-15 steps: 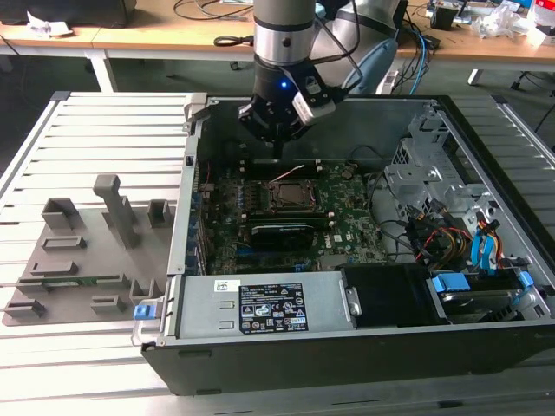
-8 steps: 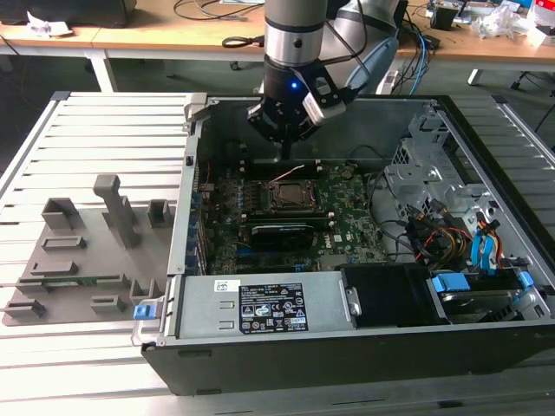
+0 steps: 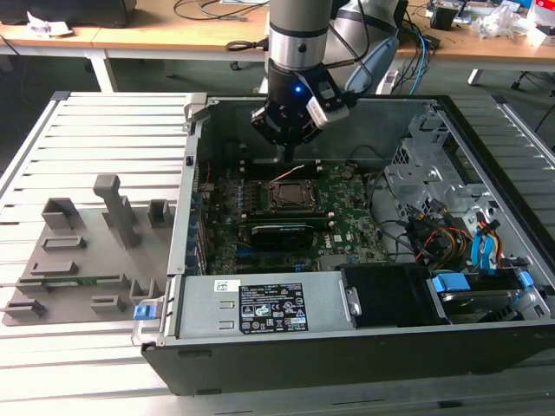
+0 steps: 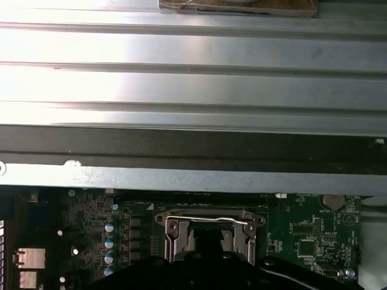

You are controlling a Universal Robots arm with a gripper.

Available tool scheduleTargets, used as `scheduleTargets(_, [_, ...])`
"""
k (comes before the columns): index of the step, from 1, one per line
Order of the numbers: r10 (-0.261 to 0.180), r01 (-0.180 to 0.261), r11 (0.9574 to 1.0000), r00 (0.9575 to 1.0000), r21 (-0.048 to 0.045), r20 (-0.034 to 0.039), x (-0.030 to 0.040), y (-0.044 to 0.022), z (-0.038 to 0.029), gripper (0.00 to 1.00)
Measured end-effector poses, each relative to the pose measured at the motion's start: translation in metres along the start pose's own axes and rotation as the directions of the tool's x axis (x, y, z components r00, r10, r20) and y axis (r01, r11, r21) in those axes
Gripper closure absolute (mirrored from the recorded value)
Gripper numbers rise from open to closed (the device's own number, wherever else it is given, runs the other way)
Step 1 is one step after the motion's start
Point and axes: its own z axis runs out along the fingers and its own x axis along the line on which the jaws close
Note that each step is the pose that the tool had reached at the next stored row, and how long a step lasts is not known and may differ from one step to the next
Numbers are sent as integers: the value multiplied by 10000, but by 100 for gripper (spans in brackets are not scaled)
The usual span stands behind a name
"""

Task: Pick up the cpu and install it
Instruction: 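Install the first cpu locking lever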

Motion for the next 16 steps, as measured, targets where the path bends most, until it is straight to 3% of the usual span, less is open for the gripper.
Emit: scheduleTargets(16, [0, 0, 10000, 10000, 0, 0, 2, 0, 133, 89])
